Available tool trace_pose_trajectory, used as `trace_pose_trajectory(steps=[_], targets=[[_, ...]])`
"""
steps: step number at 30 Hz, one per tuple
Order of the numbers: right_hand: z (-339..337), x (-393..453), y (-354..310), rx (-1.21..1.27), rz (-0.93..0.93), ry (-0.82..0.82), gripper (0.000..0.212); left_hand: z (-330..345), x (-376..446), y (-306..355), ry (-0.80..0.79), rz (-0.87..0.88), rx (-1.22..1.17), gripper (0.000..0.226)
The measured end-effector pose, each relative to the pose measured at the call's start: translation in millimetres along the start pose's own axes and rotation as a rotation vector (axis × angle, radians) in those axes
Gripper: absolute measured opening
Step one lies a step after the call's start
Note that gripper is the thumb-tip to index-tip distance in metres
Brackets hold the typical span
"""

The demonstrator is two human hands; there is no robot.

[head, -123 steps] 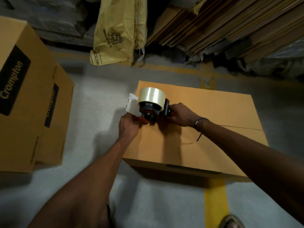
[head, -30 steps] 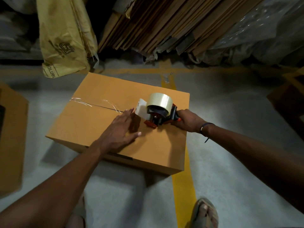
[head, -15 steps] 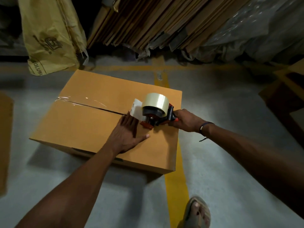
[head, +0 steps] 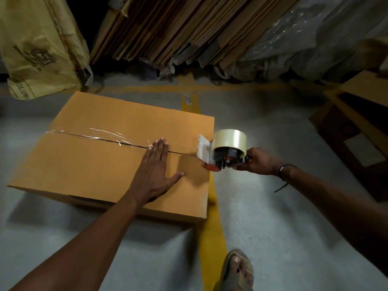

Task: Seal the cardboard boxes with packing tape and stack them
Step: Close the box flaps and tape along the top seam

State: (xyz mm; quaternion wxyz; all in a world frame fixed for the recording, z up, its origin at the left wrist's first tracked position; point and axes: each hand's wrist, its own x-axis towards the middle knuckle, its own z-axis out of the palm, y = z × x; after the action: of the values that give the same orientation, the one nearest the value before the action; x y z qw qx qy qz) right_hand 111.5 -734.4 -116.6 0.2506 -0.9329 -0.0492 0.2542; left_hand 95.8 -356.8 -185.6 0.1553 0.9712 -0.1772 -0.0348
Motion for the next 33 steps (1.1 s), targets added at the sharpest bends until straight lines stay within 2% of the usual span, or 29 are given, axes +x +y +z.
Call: trace_pose_trajectory(steps=[2, 4, 8, 12, 19, 22, 24, 26, 28, 29, 33], targets=[[-0.5, 7.8, 2.0, 0.001, 0.034, -0.035, 0.017, 7.0, 9.2, 36.5, -0.008, 0.040, -0.104, 0.109], [2.1, 14.5, 4.3, 0.003, 0.057, -0.034, 0.033, 17.6, 17.6, 74.2, 0.000, 0.110, -0.163, 0.107], [12.3, 20.6, 6.8, -0.045, 0.040, 0.021, 0.050, 40.5, 23.5, 103.8, 0.021, 0.124, -0.080, 0.099], [9.1, 19.5, 12.3, -0.058, 0.038, 0.048, 0.039, 43.7, 24.6, 97.6, 0.012, 0.149, -0.053, 0.102], [6.0, 1.9, 36.8, -0.240, 0.210, 0.056, 0.019, 39.1, 25.3, 99.1, -0.036, 0.129, -0.051, 0.107], [6.6, 6.1, 21.7, -0.308, 0.213, 0.075, 0.021, 36.0, 28.9, 100.8, -0.086, 0.089, -0.175, 0.110], [5.3, 13.3, 9.3, -0.348, 0.196, 0.080, 0.026, 26.6, 33.0, 103.8, -0.111, -0.018, -0.417, 0.112], [4.9, 16.5, 2.9, -0.377, 0.193, 0.067, 0.027, 15.3, 34.1, 108.9, -0.040, -0.148, -0.680, 0.101], [6.3, 16.1, 2.0, -0.396, 0.201, 0.058, 0.027, 3.5, 32.8, 122.0, 0.076, -0.262, -0.772, 0.083], [7.1, 15.0, 1.7, -0.408, 0.201, 0.055, 0.028, -2.4, 35.1, 130.0, 0.086, -0.334, -0.777, 0.086], [3.5, 12.8, -2.5, -0.456, 0.192, 0.052, 0.032, -23.1, 71.4, 157.6, -0.152, -0.706, -0.916, 0.142]])
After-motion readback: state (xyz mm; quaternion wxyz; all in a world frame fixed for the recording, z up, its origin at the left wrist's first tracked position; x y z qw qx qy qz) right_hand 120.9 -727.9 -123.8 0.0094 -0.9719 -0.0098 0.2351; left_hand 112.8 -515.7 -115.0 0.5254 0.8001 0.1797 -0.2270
